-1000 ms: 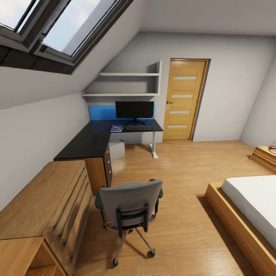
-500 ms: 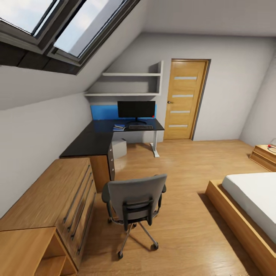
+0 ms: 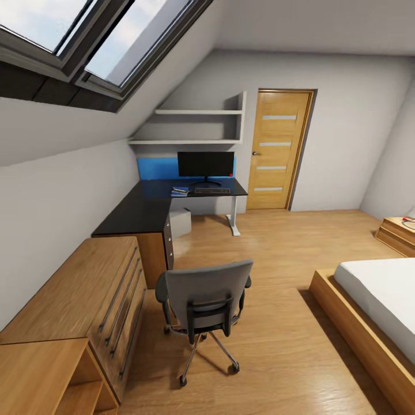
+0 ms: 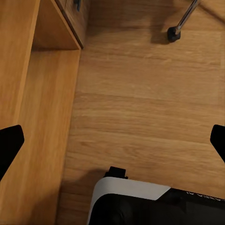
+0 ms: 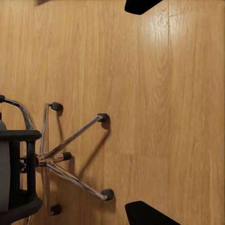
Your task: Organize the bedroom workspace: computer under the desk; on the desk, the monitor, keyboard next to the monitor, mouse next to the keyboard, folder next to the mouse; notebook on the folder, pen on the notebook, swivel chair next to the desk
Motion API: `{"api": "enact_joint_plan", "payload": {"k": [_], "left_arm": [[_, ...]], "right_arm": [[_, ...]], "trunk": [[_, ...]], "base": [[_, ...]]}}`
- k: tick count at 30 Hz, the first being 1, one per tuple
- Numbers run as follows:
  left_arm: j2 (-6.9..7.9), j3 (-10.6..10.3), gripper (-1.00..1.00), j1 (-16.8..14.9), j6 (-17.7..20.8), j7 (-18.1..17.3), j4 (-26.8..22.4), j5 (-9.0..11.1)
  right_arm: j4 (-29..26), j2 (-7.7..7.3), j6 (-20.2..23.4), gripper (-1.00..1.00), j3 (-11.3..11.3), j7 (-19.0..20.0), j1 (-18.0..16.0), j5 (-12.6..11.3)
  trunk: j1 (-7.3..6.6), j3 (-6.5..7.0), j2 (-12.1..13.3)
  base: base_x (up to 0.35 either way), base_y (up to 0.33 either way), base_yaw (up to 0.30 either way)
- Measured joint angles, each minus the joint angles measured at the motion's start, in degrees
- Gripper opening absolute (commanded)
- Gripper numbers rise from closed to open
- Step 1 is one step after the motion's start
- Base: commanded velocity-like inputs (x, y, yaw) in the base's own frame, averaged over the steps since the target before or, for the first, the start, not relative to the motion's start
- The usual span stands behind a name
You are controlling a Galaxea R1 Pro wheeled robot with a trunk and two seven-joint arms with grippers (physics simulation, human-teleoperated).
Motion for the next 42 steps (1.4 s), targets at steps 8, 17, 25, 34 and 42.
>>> {"api": "enact_joint_plan", "payload": {"k": [8,17,25,34,42], "left_arm": [[-0.56,-0.11,1.00,0.01,-0.34,0.58,-0.18,-0.13],[-0.66,-0.09,1.00,0.00,-0.30,0.48,-0.18,-0.11],[-0.79,-0.17,1.00,0.00,0.00,0.44,-0.18,-0.11],[-0.79,-0.10,1.00,0.00,0.00,0.37,-0.18,-0.11],[-0.88,-0.14,1.00,0.00,0.11,0.35,-0.18,-0.18]], "right_arm": [[-0.11,0.09,-0.01,1.00,-0.10,-0.29,-0.02,-0.25],[-0.13,0.01,-0.03,1.00,-0.16,-0.24,0.00,-0.20],[-0.13,0.01,-0.04,1.00,-0.16,-0.14,-0.03,-0.19],[-0.13,0.01,-0.02,1.00,-0.16,-0.14,0.01,-0.19],[-0.13,0.01,-0.02,1.00,-0.14,-0.11,0.00,-0.19]], "trunk": [[0.00,0.00,0.00],[0.00,-0.13,0.00],[1.10,-1.03,-2.00],[3.08,-2.66,-5.62],[4.84,-4.11,-8.84]], "base": [[0.000,0.000,0.130],[0.000,0.000,0.082],[0.000,0.000,0.001],[0.000,0.000,0.000],[0.000,0.000,0.000]]}}
